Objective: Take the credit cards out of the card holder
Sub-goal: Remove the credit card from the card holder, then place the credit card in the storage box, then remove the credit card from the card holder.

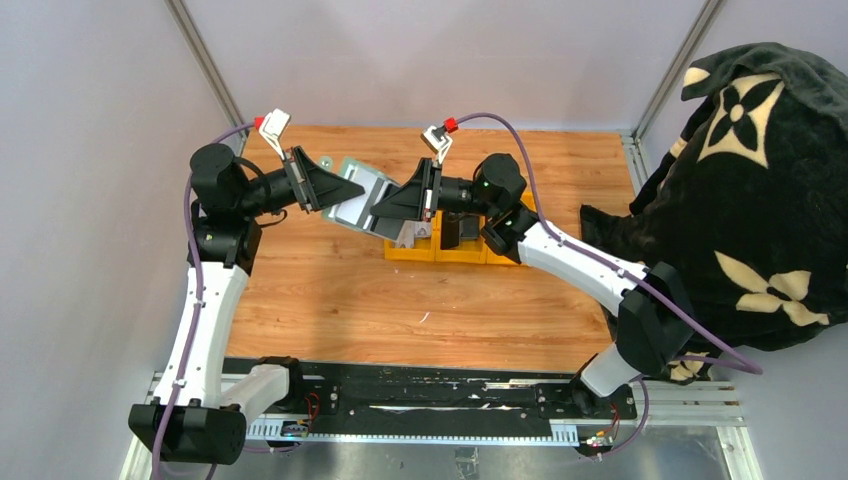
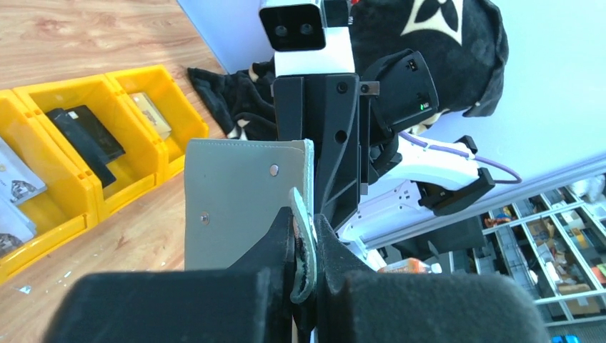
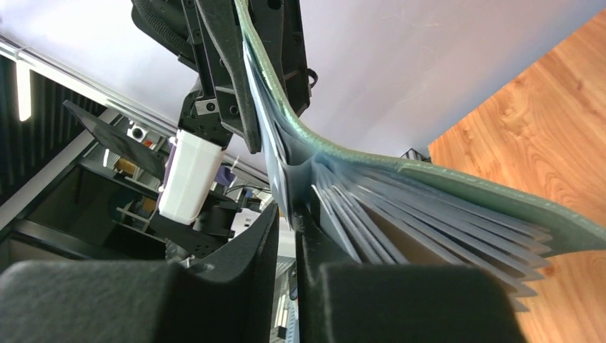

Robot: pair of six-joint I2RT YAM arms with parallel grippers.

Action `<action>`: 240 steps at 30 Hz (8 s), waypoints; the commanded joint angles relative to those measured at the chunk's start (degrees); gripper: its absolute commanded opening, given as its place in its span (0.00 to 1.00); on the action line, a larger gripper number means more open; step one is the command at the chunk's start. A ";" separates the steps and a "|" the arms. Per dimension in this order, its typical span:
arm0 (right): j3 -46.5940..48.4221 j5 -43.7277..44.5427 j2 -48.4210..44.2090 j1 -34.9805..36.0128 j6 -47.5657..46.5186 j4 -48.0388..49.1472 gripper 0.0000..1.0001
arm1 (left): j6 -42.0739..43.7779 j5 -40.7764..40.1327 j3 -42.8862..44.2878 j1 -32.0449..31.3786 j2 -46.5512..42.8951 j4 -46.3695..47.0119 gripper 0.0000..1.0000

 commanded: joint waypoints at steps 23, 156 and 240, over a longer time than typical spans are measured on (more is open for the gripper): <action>-9.29 -1.18 -6.21 0.16 -1.45 3.34 0.00 | -10.76 6.54 -6.82 -0.57 -2.04 11.37 0.07; 40.21 -15.62 7.44 4.76 -66.25 -76.06 0.06 | 39.62 11.33 8.07 -4.00 -2.49 -36.70 0.00; 14.29 3.25 -11.03 5.65 -53.97 -41.06 0.39 | 42.79 5.45 7.10 -4.00 -2.27 -42.67 0.00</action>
